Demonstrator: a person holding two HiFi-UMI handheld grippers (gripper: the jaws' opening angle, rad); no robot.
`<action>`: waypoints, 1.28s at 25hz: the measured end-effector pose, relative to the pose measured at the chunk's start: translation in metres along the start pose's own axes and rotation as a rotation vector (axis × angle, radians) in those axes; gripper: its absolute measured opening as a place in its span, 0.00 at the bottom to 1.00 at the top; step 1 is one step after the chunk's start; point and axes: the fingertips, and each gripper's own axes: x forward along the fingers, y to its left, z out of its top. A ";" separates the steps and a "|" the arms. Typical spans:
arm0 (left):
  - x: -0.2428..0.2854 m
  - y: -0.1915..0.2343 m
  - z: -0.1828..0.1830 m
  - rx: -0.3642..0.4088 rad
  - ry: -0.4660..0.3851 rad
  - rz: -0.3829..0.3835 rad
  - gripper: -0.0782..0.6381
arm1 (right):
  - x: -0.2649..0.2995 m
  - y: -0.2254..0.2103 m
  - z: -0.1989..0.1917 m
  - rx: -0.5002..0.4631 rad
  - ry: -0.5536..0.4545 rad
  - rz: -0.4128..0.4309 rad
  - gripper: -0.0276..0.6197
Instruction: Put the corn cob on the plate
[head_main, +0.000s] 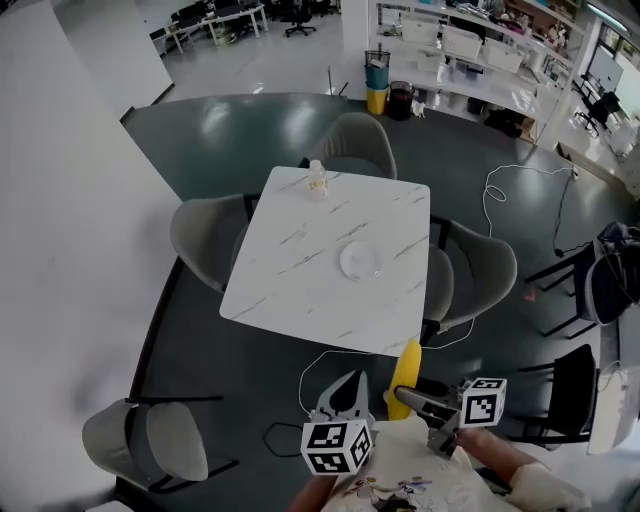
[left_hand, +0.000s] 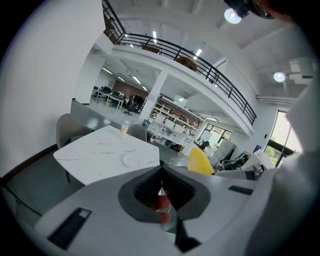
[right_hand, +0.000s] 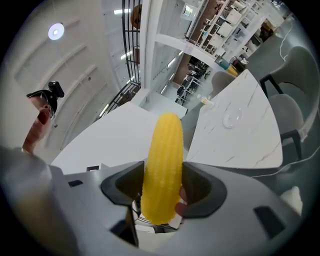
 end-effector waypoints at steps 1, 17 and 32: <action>0.002 0.004 0.002 -0.002 -0.001 -0.007 0.12 | 0.003 0.000 0.002 -0.004 0.000 -0.004 0.41; 0.073 0.005 0.040 -0.055 -0.008 0.028 0.12 | 0.035 -0.047 0.086 -0.011 0.057 0.022 0.41; 0.216 0.035 0.101 -0.065 0.038 0.103 0.12 | 0.079 -0.143 0.212 0.043 0.085 0.016 0.41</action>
